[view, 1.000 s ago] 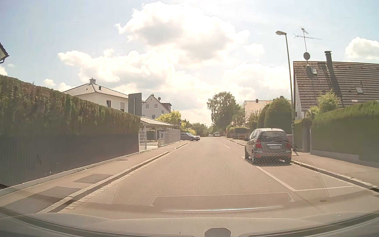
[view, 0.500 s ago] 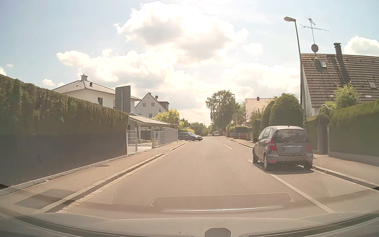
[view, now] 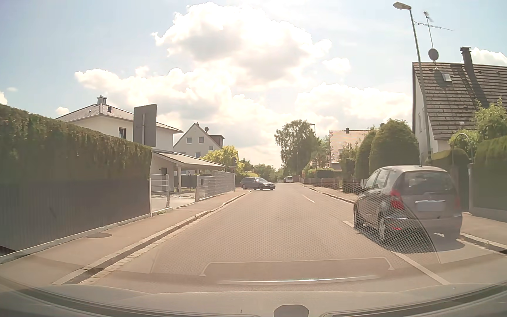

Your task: Follow the waypoints while adhering to traffic rules and regulations

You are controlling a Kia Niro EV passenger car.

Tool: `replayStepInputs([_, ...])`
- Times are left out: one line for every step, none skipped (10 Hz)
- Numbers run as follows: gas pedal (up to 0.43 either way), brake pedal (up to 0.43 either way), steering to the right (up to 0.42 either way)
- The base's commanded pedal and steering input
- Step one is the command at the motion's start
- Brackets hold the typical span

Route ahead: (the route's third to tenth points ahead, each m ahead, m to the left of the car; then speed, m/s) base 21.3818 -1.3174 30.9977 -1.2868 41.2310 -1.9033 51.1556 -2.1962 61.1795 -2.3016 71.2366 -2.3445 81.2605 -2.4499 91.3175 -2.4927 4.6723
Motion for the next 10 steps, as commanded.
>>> replayStepInputs([0.02, 0.0, -0.004])
replayStepInputs([0.02, 0.0, -0.004])
replayStepInputs([0.008, 0.0, -0.005])
replayStepInputs([0.008, 0.0, -0.007])
replayStepInputs([0.0, 0.0, -0.007])
replayStepInputs([0.0, 0.0, -0.007])
replayStepInputs([0.0, 0.0, -0.007])
replayStepInputs([0.0, 0.0, -0.006])
replayStepInputs([0.0, 0.0, -0.004])
replayStepInputs([0.0, 0.0, -0.003])
